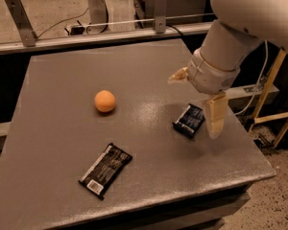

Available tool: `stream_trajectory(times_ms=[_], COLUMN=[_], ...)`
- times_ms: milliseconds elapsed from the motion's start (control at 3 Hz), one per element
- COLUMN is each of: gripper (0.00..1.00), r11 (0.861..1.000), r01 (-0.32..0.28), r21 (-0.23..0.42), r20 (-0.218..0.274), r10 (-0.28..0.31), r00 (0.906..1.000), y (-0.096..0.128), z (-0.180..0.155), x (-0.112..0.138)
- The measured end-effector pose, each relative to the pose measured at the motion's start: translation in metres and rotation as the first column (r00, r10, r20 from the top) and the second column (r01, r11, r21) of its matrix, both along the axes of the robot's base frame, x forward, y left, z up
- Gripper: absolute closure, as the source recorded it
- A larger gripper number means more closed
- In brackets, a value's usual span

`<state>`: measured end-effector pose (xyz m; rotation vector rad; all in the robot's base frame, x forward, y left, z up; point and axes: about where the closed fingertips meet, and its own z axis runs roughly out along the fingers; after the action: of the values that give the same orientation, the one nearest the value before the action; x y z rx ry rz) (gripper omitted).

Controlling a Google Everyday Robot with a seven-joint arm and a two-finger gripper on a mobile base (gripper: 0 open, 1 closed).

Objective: Move rxbar blueberry near orange

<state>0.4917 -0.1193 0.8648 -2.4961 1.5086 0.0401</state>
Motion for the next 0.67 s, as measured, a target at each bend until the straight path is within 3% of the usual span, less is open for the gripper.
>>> stream_trajectory(times_ms=[667], gripper=[0.00], r11=[0.994], r01=[-0.065], r21=[-0.088], r20=[-0.022], r10=[0.064], r00=[0.9977], y=[-0.001], z=[-0.027], x=[0.012])
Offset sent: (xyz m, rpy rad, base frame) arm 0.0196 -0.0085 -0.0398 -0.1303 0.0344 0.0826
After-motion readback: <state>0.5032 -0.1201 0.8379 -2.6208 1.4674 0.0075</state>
